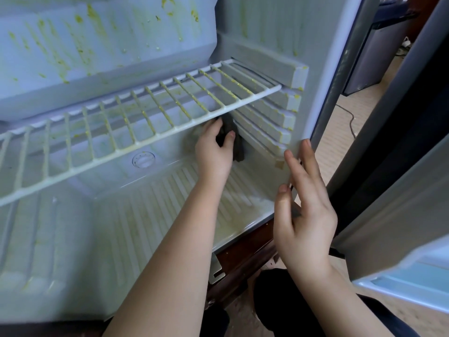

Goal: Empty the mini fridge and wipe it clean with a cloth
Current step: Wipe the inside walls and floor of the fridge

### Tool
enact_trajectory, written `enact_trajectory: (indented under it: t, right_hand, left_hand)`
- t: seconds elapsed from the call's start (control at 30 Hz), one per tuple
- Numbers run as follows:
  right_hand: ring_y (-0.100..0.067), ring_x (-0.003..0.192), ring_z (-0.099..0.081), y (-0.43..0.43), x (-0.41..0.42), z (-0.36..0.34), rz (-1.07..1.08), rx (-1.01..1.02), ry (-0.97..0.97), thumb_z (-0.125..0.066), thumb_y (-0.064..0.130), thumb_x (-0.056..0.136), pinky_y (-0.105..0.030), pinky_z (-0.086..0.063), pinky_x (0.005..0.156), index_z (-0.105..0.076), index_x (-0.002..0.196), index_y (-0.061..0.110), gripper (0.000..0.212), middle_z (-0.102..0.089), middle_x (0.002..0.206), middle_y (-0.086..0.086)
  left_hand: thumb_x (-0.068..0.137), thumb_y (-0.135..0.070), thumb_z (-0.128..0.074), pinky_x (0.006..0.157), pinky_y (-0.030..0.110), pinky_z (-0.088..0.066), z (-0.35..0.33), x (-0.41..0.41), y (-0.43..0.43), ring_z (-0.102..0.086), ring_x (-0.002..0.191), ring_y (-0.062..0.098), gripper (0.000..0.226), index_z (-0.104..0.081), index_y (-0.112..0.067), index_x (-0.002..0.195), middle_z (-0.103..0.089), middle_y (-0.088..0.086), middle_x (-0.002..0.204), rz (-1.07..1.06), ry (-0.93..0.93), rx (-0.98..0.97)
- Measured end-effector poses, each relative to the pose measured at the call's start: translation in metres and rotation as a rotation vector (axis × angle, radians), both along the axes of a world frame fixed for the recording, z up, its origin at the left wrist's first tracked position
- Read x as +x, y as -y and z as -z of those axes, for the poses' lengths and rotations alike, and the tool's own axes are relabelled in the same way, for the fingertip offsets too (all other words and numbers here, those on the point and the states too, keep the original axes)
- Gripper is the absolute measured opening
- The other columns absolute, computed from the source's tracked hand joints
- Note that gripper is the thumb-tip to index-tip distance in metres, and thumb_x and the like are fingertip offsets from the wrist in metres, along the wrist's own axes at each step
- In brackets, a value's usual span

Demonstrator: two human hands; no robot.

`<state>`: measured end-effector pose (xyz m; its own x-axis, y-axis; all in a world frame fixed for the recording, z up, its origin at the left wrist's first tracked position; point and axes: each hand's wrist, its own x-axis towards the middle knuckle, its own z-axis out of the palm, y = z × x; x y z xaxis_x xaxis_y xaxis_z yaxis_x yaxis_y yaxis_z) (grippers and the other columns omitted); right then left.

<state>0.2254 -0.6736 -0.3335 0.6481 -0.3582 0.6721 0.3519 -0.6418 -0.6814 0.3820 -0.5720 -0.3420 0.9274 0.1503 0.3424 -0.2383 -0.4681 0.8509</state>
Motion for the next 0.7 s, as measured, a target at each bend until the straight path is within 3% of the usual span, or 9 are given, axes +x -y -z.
enact_trajectory:
  t: [0.07,0.13,0.17,0.27,0.37,0.47,0.57,0.7]
  right_hand:
    - [-0.005,0.136,-0.04,0.0,0.0,0.001,-0.003,0.015,-0.004,-0.044,0.003,0.089,-0.031,-0.055,0.064,-0.055,0.134,0.011,0.047,-0.037,0.152,0.001]
    - [-0.007,0.137,-0.039,-0.001,0.0,0.001,0.0,0.032,-0.01,-0.045,0.002,0.09,-0.047,-0.058,0.07,-0.055,0.134,0.01,0.047,-0.037,0.152,0.001]
    - [-0.006,0.138,-0.038,-0.001,-0.001,0.001,0.005,0.037,-0.013,-0.045,0.002,0.09,-0.049,-0.057,0.074,-0.055,0.134,0.011,0.046,-0.037,0.152,0.002]
    - [-0.001,0.138,-0.034,-0.003,-0.001,0.0,0.025,0.034,-0.019,-0.044,0.007,0.091,-0.035,-0.051,0.095,-0.055,0.135,0.012,0.046,-0.036,0.152,0.004]
    - [0.0,0.138,-0.033,-0.003,0.0,-0.001,0.046,0.038,-0.042,-0.045,0.005,0.09,-0.026,-0.045,0.101,-0.055,0.135,0.012,0.046,-0.036,0.152,0.004]
    - [-0.001,0.139,-0.033,-0.002,-0.002,-0.001,0.05,0.022,-0.057,-0.046,0.002,0.09,-0.009,-0.031,0.104,-0.055,0.135,0.011,0.047,-0.037,0.152,0.002]
    - [0.0,0.139,-0.032,-0.001,-0.002,0.0,0.027,0.022,-0.067,-0.046,0.003,0.09,-0.011,-0.036,0.101,-0.053,0.136,0.013,0.047,-0.035,0.153,0.004]
    - [-0.003,0.139,-0.033,0.001,-0.002,0.001,0.02,0.005,-0.051,-0.044,0.006,0.091,-0.015,-0.039,0.101,-0.053,0.136,0.011,0.046,-0.035,0.153,0.002]
  left_hand:
    - [0.08,-0.021,-0.061,0.09,0.046,-0.05,0.003,-0.008,0.0,-0.063,0.1,0.038,0.043,-0.068,-0.006,0.12,-0.068,0.017,0.114,0.024,0.024,0.042]
    - [0.08,-0.022,-0.058,0.096,0.043,-0.049,0.004,-0.017,-0.002,-0.064,0.108,0.029,0.042,-0.07,-0.004,0.116,-0.068,0.013,0.117,0.069,0.033,0.087]
    - [0.079,-0.022,-0.057,0.096,0.041,-0.049,0.005,-0.022,-0.002,-0.064,0.109,0.028,0.042,-0.071,-0.001,0.113,-0.068,0.014,0.116,0.101,0.023,0.108]
    - [0.079,-0.02,-0.056,0.089,0.034,-0.05,0.009,-0.044,0.0,-0.065,0.106,0.029,0.035,-0.072,0.001,0.102,-0.07,0.014,0.111,0.242,-0.029,0.222]
    - [0.082,-0.008,-0.063,0.092,0.019,-0.043,0.016,-0.058,0.002,-0.063,0.112,0.022,0.03,-0.072,-0.005,0.111,-0.069,0.009,0.119,0.291,-0.044,0.243]
    - [0.082,-0.009,-0.064,0.095,0.025,-0.047,0.016,-0.058,0.003,-0.064,0.11,0.021,0.034,-0.071,-0.008,0.116,-0.07,0.006,0.118,0.266,-0.067,0.192]
    - [0.088,-0.015,-0.062,0.095,0.033,-0.048,0.016,-0.057,0.007,-0.063,0.109,0.022,0.038,-0.064,-0.011,0.126,-0.068,0.005,0.121,0.195,-0.11,0.196]
    - [0.093,-0.01,-0.056,0.104,0.022,-0.035,0.019,-0.043,0.012,-0.05,0.129,0.023,0.045,-0.053,-0.009,0.138,-0.056,0.008,0.139,0.162,-0.107,0.142]
